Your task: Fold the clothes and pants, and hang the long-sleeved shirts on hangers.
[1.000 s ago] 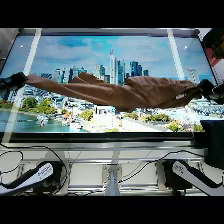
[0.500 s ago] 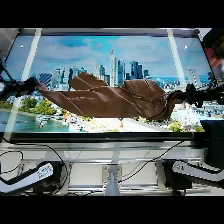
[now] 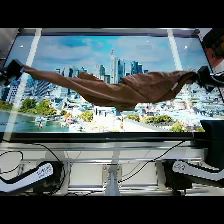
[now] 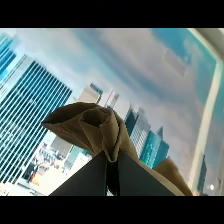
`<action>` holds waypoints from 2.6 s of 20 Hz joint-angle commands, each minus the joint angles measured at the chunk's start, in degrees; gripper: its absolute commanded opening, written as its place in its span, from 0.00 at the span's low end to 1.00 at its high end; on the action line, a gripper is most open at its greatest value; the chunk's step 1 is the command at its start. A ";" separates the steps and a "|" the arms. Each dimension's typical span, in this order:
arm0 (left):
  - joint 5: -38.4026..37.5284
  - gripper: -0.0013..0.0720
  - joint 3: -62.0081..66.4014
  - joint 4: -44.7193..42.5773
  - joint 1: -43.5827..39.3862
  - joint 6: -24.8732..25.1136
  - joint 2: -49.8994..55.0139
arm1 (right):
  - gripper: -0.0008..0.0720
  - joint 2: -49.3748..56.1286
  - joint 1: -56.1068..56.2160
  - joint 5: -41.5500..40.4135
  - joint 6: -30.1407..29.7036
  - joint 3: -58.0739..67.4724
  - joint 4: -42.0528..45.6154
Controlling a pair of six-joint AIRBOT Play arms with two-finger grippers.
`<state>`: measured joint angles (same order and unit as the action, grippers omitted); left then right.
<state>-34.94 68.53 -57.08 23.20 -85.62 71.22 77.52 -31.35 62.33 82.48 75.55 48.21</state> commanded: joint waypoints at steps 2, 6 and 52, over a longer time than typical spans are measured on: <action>-5.35 0.05 3.26 -10.19 -0.07 -1.20 0.26 | 0.04 0.04 0.31 1.05 5.62 8.13 16.24; -25.97 0.05 3.26 -26.18 -0.07 -3.08 4.15 | 0.04 1.95 -0.09 18.58 6.58 7.85 32.30; -22.91 0.15 18.84 -36.33 -17.59 2.49 11.50 | 0.04 -17.14 -0.02 19.58 -5.79 25.53 17.75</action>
<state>-60.64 87.13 -94.13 7.99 -83.15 82.74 67.33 -31.42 82.24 79.13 104.18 66.87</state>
